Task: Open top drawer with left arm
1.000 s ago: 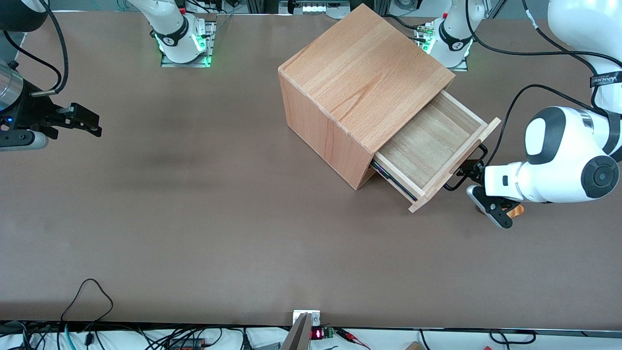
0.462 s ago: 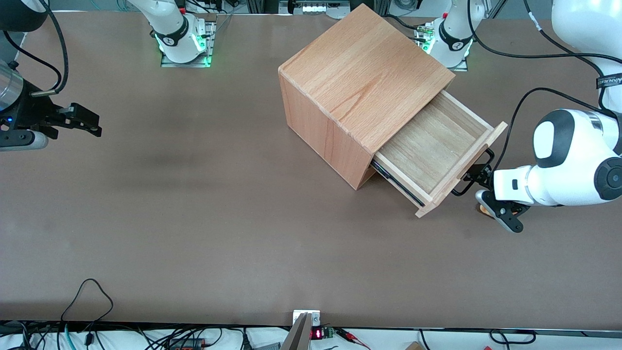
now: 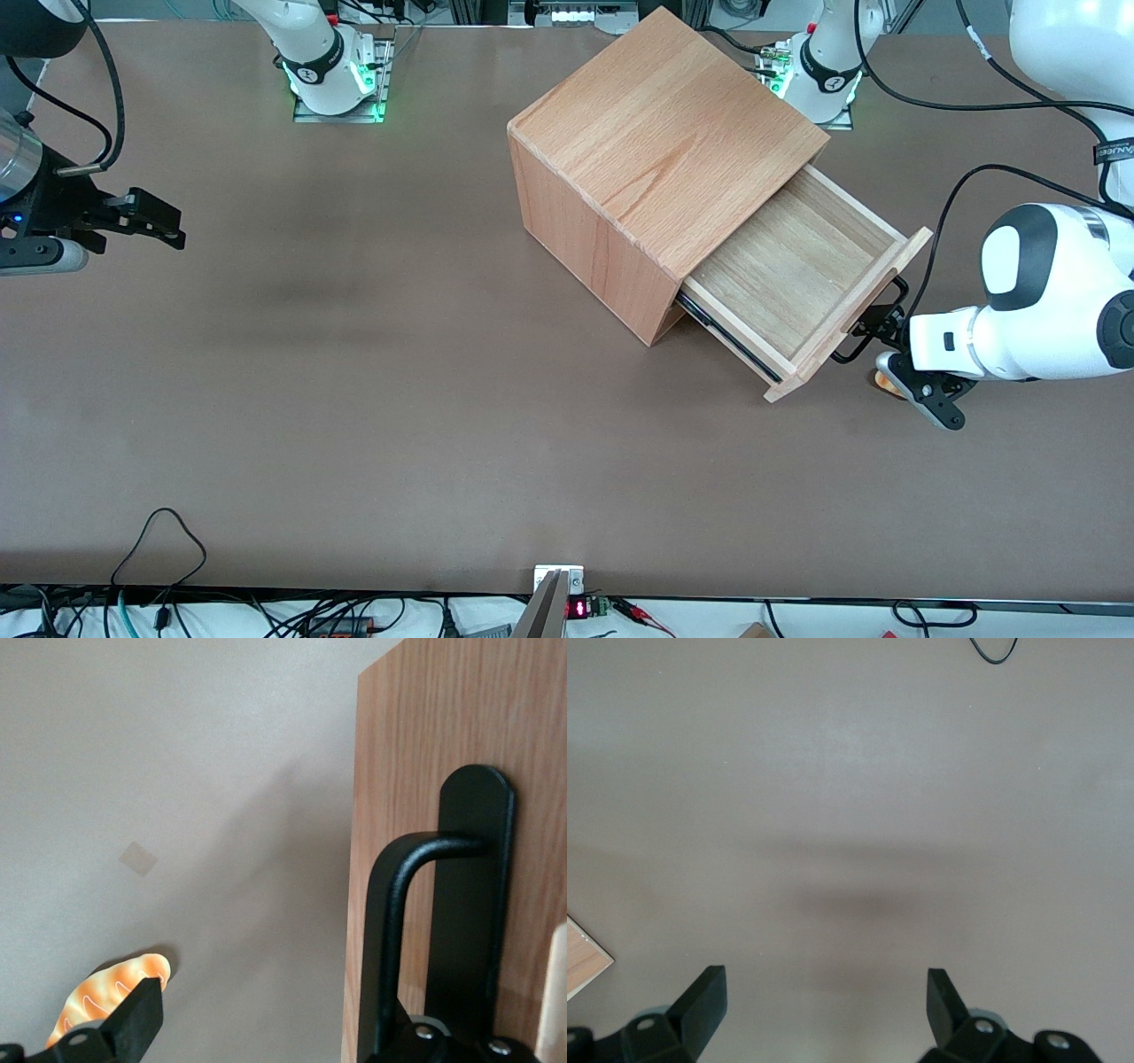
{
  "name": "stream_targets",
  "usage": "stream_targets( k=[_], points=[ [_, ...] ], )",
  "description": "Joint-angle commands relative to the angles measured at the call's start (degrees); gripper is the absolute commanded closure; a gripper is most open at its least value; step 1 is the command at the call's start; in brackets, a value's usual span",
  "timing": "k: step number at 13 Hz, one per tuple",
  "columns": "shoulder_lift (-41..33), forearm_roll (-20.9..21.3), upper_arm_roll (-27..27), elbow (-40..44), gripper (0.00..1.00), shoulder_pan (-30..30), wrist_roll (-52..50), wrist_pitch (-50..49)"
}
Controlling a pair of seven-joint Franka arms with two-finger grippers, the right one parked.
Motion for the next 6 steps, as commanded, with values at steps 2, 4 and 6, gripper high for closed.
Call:
stream_targets(
  k=[2,4,6],
  points=[
    [2.5,5.8,2.1,0.1,0.00,-0.9,-2.0,6.6],
    [2.5,5.5,2.0,0.3,0.00,-0.9,-1.7,3.0],
    [2.5,5.3,2.0,1.8,0.00,-0.9,-1.6,1.1]
  ],
)
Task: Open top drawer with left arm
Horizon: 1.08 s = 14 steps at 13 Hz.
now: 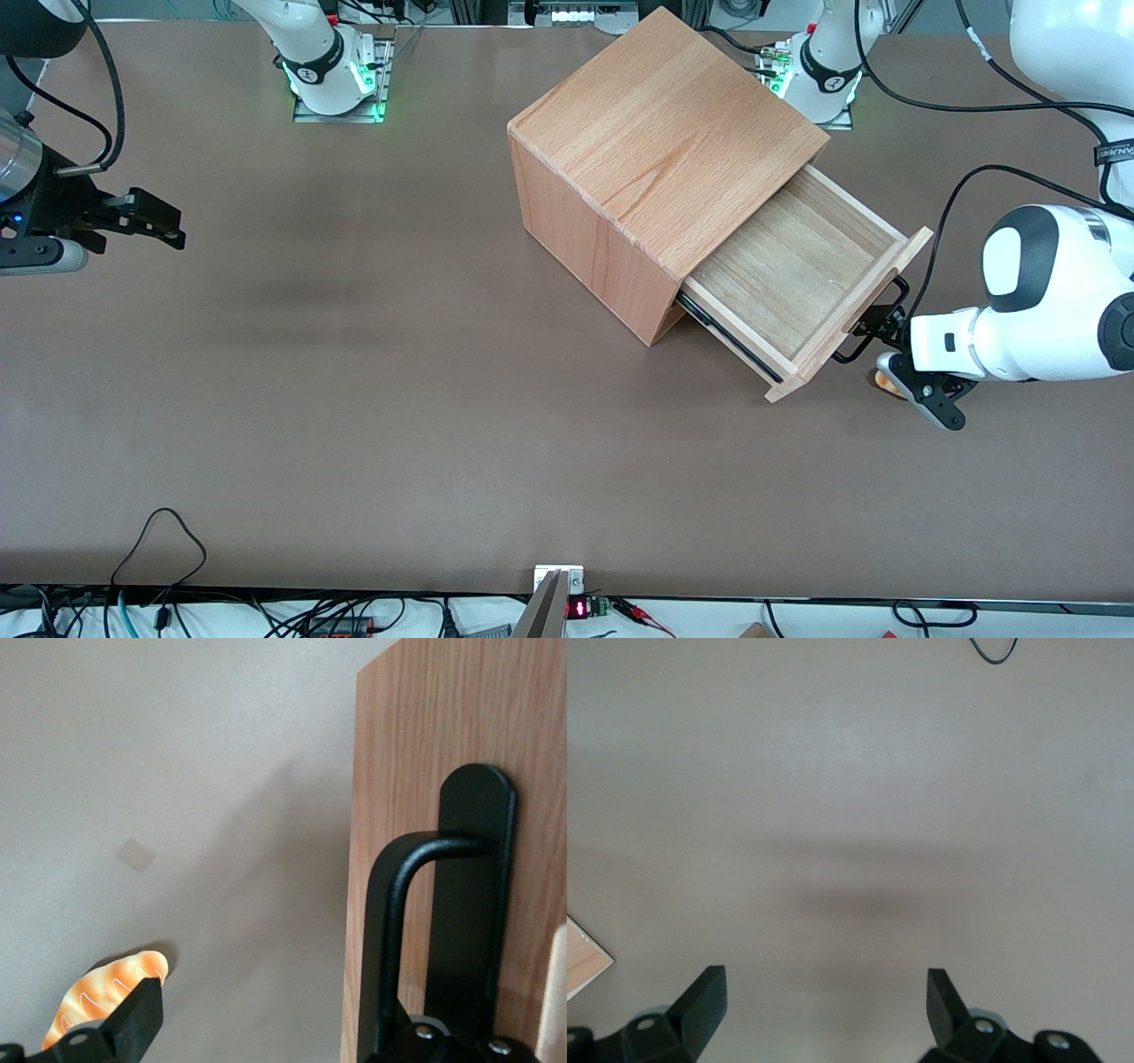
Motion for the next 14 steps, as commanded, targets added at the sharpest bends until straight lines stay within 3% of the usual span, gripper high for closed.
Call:
stream_targets(
  k=[1,14],
  points=[
    [2.2,3.7,2.0,1.5,0.00,-0.9,-1.6,0.5],
    [2.2,-3.2,1.8,6.4,0.00,1.8,-1.6,-7.5]
  ],
)
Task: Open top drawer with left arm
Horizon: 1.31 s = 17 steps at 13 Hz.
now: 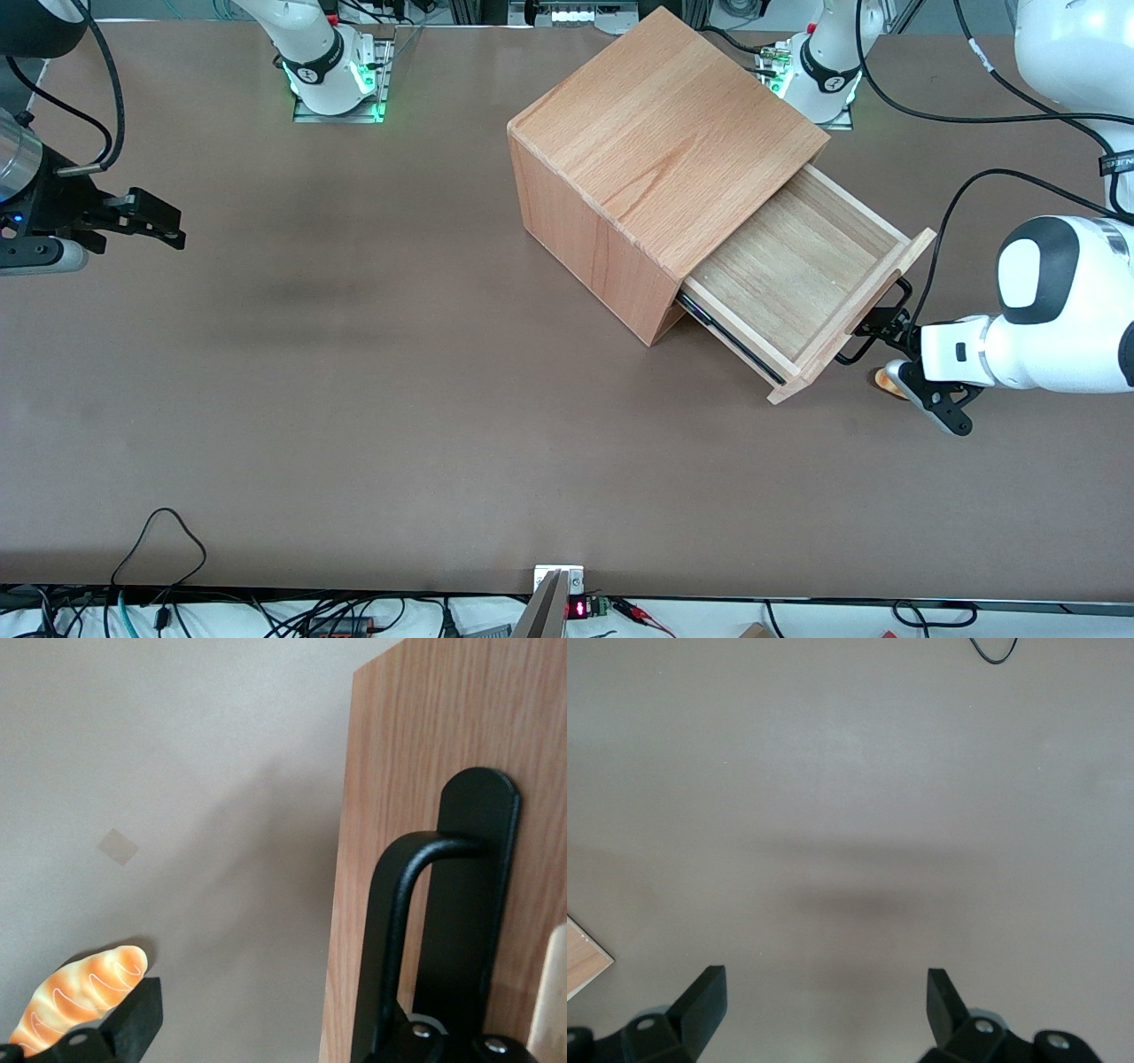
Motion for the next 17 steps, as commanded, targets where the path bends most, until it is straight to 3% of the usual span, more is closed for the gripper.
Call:
stream_targets(
  k=[1,17],
  points=[
    [-0.1,0.1,0.7,2.6,0.00,1.2,-0.6,-3.3],
    [-4.1,-0.6,1.0,9.9,0.00,3.8,-0.5,-9.1]
  ],
)
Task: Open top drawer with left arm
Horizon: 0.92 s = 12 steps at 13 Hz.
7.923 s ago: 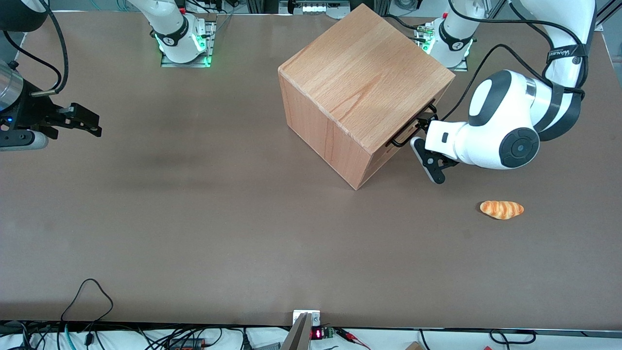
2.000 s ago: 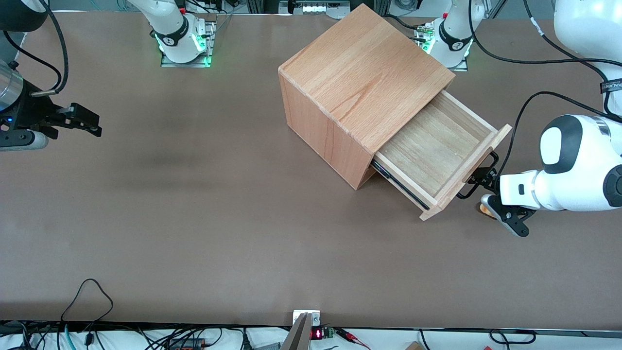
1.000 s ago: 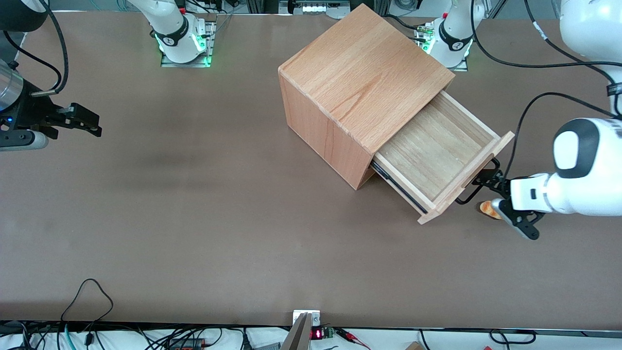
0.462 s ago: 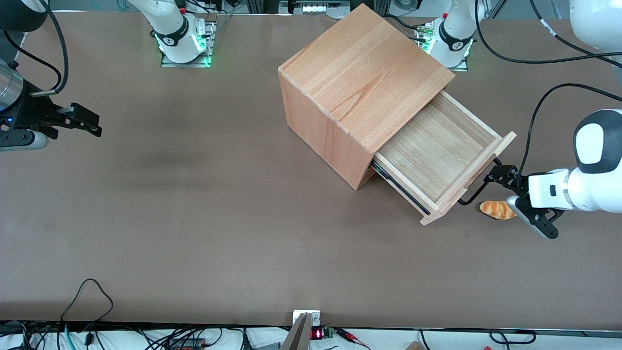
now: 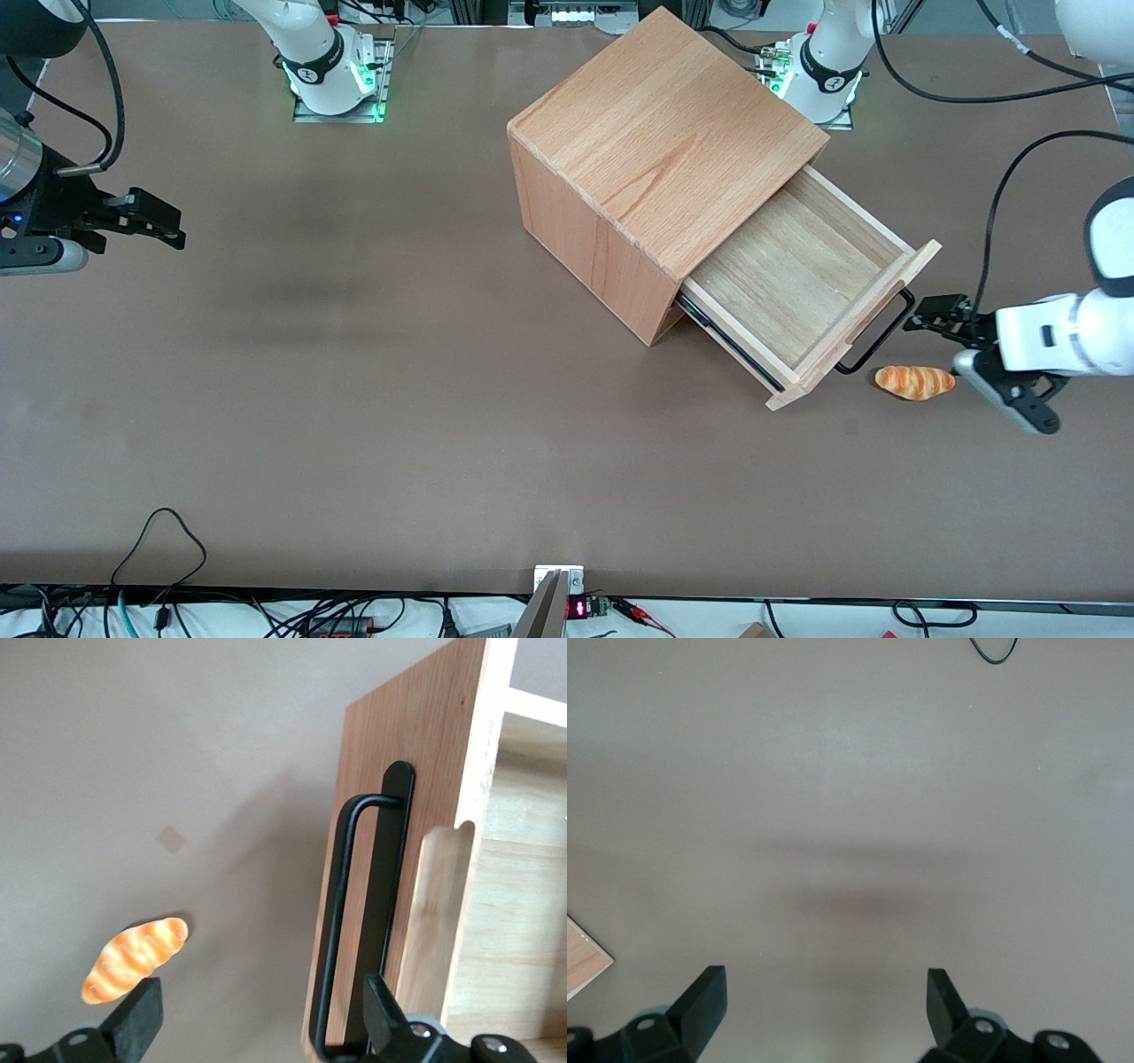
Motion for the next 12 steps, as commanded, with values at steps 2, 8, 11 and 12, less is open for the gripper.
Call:
stream_targets(
  k=[2,8,11,12],
  points=[
    [-3.4,0.1,0.6,0.3,0.00,1.7,-0.9,-1.2],
    [-7.9,1.2,1.4,-0.9,0.00,4.0,-12.7,-1.8],
    [-9.4,3.3,1.4,-0.9,0.00,4.0,-18.7,-1.8],
    [-9.8,3.4,1.4,-0.9,0.00,4.2,-20.5,-1.9]
  ],
)
